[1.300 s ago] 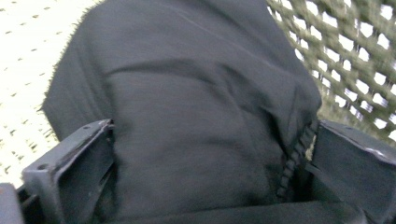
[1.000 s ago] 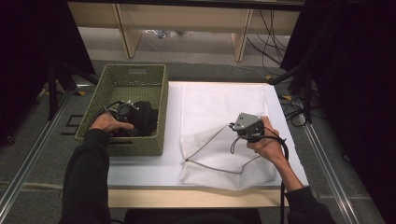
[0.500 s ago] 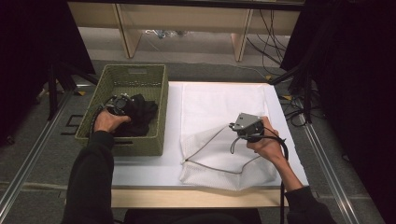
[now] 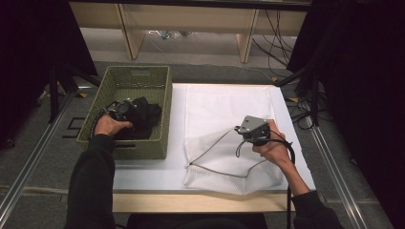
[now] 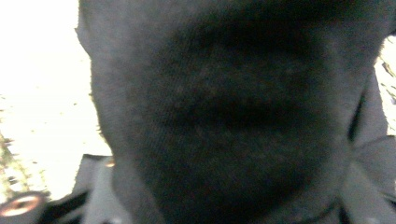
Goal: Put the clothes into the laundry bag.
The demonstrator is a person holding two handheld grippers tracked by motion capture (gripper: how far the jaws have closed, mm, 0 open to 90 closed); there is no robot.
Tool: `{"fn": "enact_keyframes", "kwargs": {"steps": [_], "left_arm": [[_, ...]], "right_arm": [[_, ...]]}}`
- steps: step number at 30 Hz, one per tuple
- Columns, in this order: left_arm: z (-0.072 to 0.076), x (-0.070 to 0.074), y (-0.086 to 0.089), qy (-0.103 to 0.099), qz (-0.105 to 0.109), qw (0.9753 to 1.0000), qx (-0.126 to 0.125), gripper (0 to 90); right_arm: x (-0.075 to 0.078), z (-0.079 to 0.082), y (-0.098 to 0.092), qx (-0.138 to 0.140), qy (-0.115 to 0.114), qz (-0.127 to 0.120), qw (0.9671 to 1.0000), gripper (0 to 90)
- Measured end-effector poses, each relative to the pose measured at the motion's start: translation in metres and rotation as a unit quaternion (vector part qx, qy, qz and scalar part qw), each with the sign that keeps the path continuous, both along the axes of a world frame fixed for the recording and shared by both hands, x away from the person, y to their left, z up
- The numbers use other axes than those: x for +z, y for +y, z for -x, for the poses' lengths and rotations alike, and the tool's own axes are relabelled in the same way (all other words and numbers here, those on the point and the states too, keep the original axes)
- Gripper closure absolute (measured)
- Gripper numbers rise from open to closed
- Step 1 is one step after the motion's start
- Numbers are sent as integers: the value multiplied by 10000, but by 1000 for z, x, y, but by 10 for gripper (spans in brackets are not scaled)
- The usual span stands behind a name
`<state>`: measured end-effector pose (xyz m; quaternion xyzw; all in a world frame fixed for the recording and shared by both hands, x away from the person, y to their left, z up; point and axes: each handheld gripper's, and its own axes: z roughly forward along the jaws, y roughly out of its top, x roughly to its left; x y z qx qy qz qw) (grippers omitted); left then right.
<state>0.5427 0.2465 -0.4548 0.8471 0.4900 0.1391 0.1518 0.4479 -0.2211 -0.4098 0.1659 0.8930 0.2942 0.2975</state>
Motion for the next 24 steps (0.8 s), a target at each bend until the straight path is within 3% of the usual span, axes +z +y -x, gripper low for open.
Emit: {"fn": "enact_keyframes", "kwargs": {"steps": [1, 2, 6, 8, 10, 13, 17, 18, 20, 24], "left_arm": [[0, 1, 1, -48, -52, 10000, -69, 519], [1, 2, -1, -74, -14, 10000, 52, 531], [2, 12, -1, -244, 1, 9997, 65, 548], [2, 20, 0, -396, 89, 9991, 100, 548], [3, 28, 2, -433, 291, 9985, 193, 548], [3, 37, 7, -484, 372, 9978, 261, 547], [4, 50, 9, -669, 478, 9955, 472, 548], [4, 53, 9, -708, 596, 9943, 537, 548], [3, 60, 10, -666, 630, 9944, 533, 547], [2, 72, 9, -773, 772, 9917, 684, 547]], "right_arm": [[0, -1, -1, 96, -62, 42, 9999, 894], [0, -1, -1, 91, -44, 42, 9999, 894], [0, -1, -1, 76, -23, 29, 10000, 895], [1, -1, -1, 86, -22, 24, 10000, 895], [1, -2, -1, 89, -41, 32, 9999, 895], [0, -1, -1, 70, -34, 31, 10000, 896], [0, -3, -1, 122, -74, 46, 9999, 896], [0, -3, -1, 95, -36, 39, 9999, 896], [0, -3, -1, 120, -55, 45, 9999, 896], [0, -2, 0, 81, -50, 17, 10000, 896]]}}
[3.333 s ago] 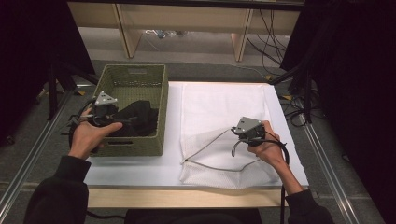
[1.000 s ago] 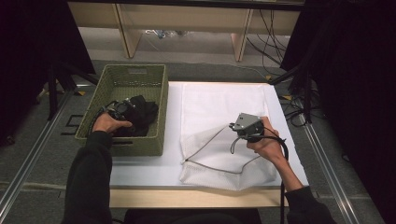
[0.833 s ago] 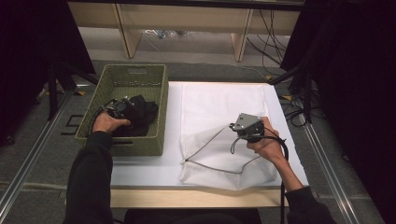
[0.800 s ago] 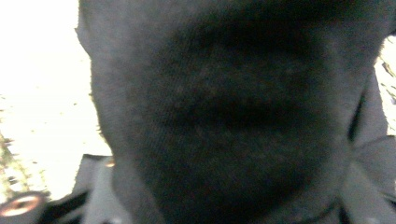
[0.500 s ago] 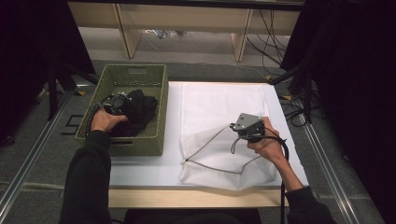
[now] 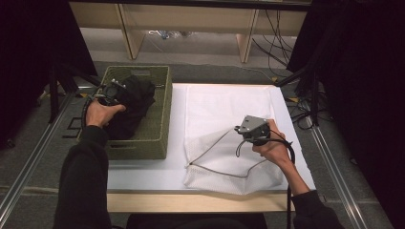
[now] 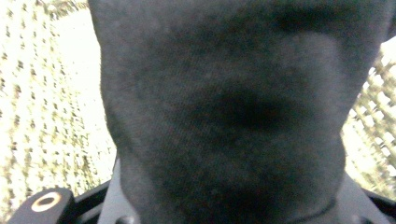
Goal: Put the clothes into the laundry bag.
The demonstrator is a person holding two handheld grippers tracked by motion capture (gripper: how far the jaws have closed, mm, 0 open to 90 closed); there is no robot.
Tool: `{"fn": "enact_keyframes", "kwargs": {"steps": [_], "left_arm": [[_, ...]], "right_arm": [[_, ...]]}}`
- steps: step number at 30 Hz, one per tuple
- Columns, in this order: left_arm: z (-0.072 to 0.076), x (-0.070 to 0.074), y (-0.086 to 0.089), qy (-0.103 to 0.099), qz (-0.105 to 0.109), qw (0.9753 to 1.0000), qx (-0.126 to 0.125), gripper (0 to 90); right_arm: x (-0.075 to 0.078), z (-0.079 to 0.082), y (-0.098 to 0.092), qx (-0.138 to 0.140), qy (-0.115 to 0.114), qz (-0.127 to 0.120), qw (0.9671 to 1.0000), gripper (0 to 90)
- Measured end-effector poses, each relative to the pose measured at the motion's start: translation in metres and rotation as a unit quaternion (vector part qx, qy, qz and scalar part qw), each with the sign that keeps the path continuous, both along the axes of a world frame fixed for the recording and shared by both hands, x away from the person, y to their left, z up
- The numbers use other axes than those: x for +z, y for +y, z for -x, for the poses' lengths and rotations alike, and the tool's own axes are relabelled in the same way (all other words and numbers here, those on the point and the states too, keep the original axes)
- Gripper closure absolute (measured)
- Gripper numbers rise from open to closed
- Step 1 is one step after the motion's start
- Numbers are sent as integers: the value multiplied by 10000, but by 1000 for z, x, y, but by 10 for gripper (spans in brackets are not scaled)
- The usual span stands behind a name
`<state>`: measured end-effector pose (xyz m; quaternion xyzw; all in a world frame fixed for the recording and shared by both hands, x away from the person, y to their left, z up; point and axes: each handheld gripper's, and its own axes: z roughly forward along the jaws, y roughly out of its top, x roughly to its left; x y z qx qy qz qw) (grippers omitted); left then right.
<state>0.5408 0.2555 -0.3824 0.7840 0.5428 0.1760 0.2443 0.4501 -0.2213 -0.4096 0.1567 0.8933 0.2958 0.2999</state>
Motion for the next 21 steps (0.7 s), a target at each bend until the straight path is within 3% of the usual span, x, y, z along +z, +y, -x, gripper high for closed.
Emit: {"fn": "enact_keyframes", "kwargs": {"steps": [3, 7, 21], "left_arm": [[-1, 11, 0, -43, 170, 9998, 32, 547], [-1, 22, -3, -182, 217, 9996, 61, 546], [17, 55, -12, -466, 657, 9963, -297, 545]], "right_arm": [[0, 0, 0, -27, 17, -5, 10000, 896], [0, -2, -1, 26, -23, -3, 10000, 895], [0, -2, -1, 20, 25, -9, 10000, 896]]}}
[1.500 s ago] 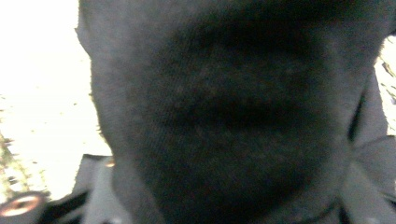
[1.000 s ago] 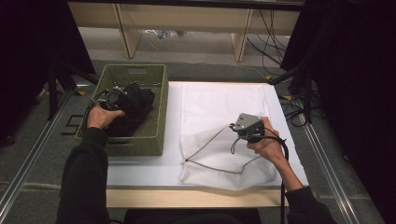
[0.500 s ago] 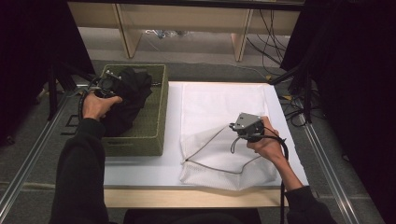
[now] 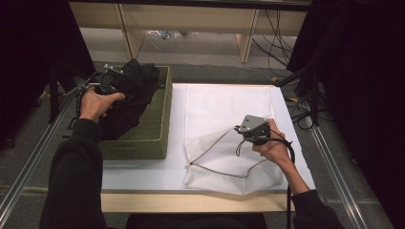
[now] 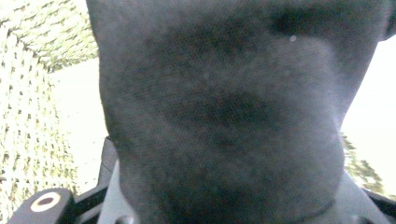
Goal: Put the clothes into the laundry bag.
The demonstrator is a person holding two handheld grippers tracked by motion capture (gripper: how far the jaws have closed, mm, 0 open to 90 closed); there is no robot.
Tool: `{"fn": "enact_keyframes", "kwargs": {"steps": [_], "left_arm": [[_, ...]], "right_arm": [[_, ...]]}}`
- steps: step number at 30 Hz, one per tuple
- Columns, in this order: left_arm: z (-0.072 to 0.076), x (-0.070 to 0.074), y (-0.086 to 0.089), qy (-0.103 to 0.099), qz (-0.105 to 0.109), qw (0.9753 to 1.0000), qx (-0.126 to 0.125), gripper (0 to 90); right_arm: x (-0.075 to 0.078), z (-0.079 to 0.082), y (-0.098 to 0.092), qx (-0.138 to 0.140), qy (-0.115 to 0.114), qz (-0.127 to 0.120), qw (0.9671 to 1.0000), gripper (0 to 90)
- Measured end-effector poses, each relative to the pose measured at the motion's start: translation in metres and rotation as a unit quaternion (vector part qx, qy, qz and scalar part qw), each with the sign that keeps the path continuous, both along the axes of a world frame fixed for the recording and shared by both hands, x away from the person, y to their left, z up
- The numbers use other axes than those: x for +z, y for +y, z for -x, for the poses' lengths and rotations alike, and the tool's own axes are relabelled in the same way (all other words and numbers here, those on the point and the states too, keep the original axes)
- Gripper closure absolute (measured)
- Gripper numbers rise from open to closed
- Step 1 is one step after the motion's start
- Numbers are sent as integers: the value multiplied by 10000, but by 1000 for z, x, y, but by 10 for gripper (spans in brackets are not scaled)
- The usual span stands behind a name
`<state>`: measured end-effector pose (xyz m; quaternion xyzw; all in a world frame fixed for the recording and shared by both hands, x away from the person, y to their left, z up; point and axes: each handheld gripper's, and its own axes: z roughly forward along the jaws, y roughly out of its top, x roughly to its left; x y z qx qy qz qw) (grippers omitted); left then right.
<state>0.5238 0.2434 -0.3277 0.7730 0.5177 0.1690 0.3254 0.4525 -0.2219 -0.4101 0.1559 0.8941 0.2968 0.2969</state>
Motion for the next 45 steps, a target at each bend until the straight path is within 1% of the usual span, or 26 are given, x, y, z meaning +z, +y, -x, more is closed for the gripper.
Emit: {"fn": "enact_keyframes", "kwargs": {"steps": [1, 2, 3, 7, 9, 10, 11, 14, 15, 16, 17, 19, 21, 23, 24, 26, 27, 30, 31, 33, 36, 39, 40, 41, 44, 45], "left_arm": [[2, 4, -1, -24, 13, 10000, -35, 546], [4, 8, -2, -85, 51, 9999, -31, 546], [6, 12, -2, -103, 49, 9999, -52, 546], [16, 29, -4, -123, 174, 9996, -183, 547], [22, 37, -7, -201, 257, 9992, -239, 547], [25, 41, -8, -201, 286, 9990, -287, 547], [29, 45, -9, -204, 321, 9987, -335, 547], [42, 54, -16, -111, 497, 9976, -475, 547], [48, 57, -19, -87, 545, 9968, -574, 547], [53, 59, -22, -88, 620, 9959, -659, 547], [59, 62, -24, -92, 671, 9949, -752, 547], [69, 65, -31, -50, 752, 9923, -985, 547], [81, 65, -40, -48, 802, 9905, -1116, 546], [92, 65, -49, -95, 767, 9885, -1301, 546], [97, 65, -52, -54, 789, 9872, -1384, 547], [107, 61, -59, -79, 898, 9849, -1478, 547], [112, 59, -62, -70, 965, 9826, -1588, 547], [125, 50, -71, -125, 1087, 9781, -1769, 547], [129, 46, -76, -78, 1178, 9758, -1838, 547], [139, 38, -85, 117, 1384, 9705, -1972, 547], [149, 22, -99, 338, 1565, 9625, -2191, 546], [156, 3, -114, 549, 1576, 9570, -2373, 546], [156, -3, -119, 609, 1596, 9542, -2455, 546], [157, -9, -124, 664, 1626, 9520, -2508, 546], [158, -27, -138, 771, 1563, 9463, -2722, 545], [157, -32, -142, 793, 1611, 9443, -2757, 544]], "right_arm": [[0, 1, 0, -21, -16, -4, 10000, 896], [0, 0, 0, 68, -61, 49, 9999, 896], [0, 0, 0, -7, 3, -5, 10000, 896], [0, -1, 0, -13, -3, -18, 10000, 896], [0, 0, -1, -33, 43, -37, 10000, 896], [0, 1, -1, -126, 75, -80, 9999, 896], [0, -1, -1, -60, 14, -56, 10000, 896], [1, 0, -1, -45, 8, -42, 10000, 896], [2, -2, -2, 40, -74, -26, 10000, 896], [2, -2, -2, 16, -59, -27, 10000, 896], [3, -3, -2, 67, -119, 4, 9999, 896], [3, -2, -2, 47, -88, -30, 9999, 896], [3, -1, -2, -59, -14, -80, 9999, 896], [4, -1, -2, -21, -24, -82, 10000, 896], [4, -1, -2, -39, -45, -95, 9999, 896], [4, -1, -3, -77, -19, -121, 9999, 896], [5, -2, -3, -9, -63, -96, 9999, 896], [5, -1, -3, -28, -108, -124, 9999, 896], [6, -1, -3, -55, -102, -130, 9998, 896], [7, -2, -3, -14, -70, -105, 9999, 896], [7, -1, -1, -93, -80, -187, 9998, 897], [8, -4, -3, 20, -145, -173, 9997, 896], [8, -3, -4, -34, -101, -203, 9997, 897], [8, -4, -4, 19, -140, -173, 9998, 897], [9, -4, -5, 15, -114, -243, 9996, 897], [9, -4, -5, -6, -106, -278, 9996, 896]]}}
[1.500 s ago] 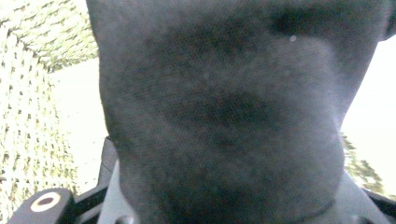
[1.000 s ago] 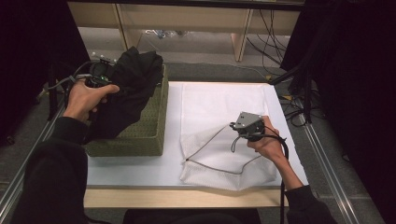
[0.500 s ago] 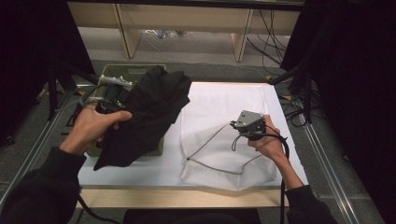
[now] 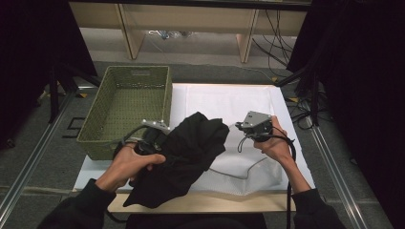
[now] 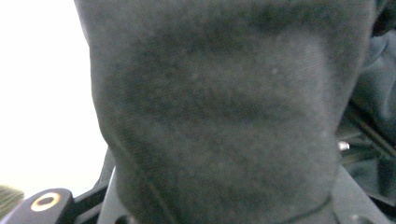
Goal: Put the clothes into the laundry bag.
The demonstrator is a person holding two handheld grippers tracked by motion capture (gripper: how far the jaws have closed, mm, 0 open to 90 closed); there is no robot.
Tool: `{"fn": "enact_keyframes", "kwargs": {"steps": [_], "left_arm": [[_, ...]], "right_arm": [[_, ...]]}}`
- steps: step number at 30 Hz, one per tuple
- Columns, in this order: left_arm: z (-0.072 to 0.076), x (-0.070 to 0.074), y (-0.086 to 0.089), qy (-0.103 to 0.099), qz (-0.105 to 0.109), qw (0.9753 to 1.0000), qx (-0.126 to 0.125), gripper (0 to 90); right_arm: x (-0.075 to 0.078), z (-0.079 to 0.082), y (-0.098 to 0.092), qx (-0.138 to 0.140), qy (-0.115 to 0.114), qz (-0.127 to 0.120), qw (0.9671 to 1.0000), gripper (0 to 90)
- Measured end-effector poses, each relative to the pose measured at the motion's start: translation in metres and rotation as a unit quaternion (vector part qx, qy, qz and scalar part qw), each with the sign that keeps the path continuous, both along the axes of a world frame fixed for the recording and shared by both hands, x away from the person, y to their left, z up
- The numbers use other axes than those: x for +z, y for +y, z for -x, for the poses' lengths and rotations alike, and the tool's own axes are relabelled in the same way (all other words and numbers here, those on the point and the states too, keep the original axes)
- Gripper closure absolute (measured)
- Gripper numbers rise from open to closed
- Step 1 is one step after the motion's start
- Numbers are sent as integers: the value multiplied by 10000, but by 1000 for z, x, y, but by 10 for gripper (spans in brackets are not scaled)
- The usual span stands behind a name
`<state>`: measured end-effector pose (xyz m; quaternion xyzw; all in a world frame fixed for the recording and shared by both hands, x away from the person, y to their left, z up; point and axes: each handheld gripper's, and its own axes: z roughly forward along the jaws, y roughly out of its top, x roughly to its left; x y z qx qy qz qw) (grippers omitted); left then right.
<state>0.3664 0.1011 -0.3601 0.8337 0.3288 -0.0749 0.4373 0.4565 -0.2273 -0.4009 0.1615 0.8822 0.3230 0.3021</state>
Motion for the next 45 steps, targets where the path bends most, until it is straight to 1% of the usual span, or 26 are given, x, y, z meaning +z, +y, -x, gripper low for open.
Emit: {"fn": "enact_keyframes", "kwargs": {"steps": [1, 5, 6, 8, 9, 10, 13, 14, 15, 17, 20, 21, 23, 24, 27, 28, 31, 33, 36, 37, 39, 40, 41, 42, 44, 45], "left_arm": [[-1, -5, -4, 31, 64, 10000, -25, 544], [-5, -20, -20, 165, 93, 9997, -173, 544], [-6, -24, -23, 231, 111, 9994, -211, 544], [-9, -32, -31, 391, 280, 9983, -340, 543], [-10, -35, -36, 541, 391, 9971, -355, 543], [-12, -40, -41, 639, 412, 9963, -391, 543], [-17, -50, -55, 833, 182, 9946, -590, 541], [-18, -54, -60, 875, 195, 9943, -584, 541], [-19, -57, -65, 987, 203, 9930, -621, 541], [-23, -61, -72, 1006, 174, 9929, -610, 541], [-28, -65, -82, 1091, 240, 9925, -498, 541], [-30, -66, -84, 1087, 216, 9925, -514, 541], [-33, -66, -89, 1104, 199, 9924, -501, 540], [-35, -67, -91, 1096, 205, 9927, -462, 539], [-45, -73, -94, 1060, 76, 9938, -324, 539], [-48, -76, -95, 1084, 54, 9937, -266, 538], [-54, -80, -101, 1125, 8, 9934, -213, 538], [-56, -78, -105, 1059, -27, 9941, -216, 537], [-60, -74, -113, 1024, -10, 9946, -181, 536], [-62, -74, -115, 995, -56, 9949, -145, 535], [-66, -76, -120, 780, -295, 9965, 31, 531], [-68, -78, -121, 683, -361, 9969, 127, 528], [-70, -80, -122, 672, -396, 9967, 231, 523], [-73, -83, -123, 673, -442, 9964, 269, 514], [-77, -88, -123, 582, -485, 9964, 380, 501], [-78, -89, -123, 604, -503, 9961, 409, 501]], "right_arm": [[0, 0, 0, 32, -26, 23, 10000, 896], [1, 0, -1, 17, -19, -35, 10000, 897], [1, 0, -1, 46, -42, -32, 10000, 897], [2, 1, -1, 27, 3, -61, 10000, 897], [2, 0, 0, 50, -37, -87, 9999, 896], [2, 0, 0, 54, -41, -81, 9999, 896], [4, 3, 1, 32, -16, -75, 10000, 896], [4, 3, 1, 32, -16, -75, 10000, 896], [5, 3, 0, 30, -50, -71, 10000, 897], [8, 2, -1, 76, -104, -70, 9999, 897], [9, 3, -2, 68, -114, -90, 9999, 897], [9, 3, -3, 15, -98, -123, 9999, 897], [10, 3, -3, 56, -114, -103, 9999, 897], [11, 3, -3, 78, -146, -100, 9998, 897], [13, 3, -4, 82, -179, -97, 9998, 897], [13, 4, -4, 20, -129, -134, 9998, 897], [14, 4, -4, 32, -182, -122, 9998, 897], [14, 4, -3, 20, -172, -151, 9997, 897], [15, 5, -3, 90, -207, -105, 9997, 898], [16, 5, -3, 99, -213, -106, 9997, 898], [17, 5, -3, 42, -201, -160, 9997, 898], [17, 6, -2, 49, -213, -162, 9996, 898], [17, 6, -2, 82, -264, -124, 9995, 898], [18, 6, -2, 108, -261, -136, 9995, 898], [18, 7, -1, 74, -234, -139, 9996, 898], [17, 7, 0, 72, -246, -116, 9996, 898]]}}
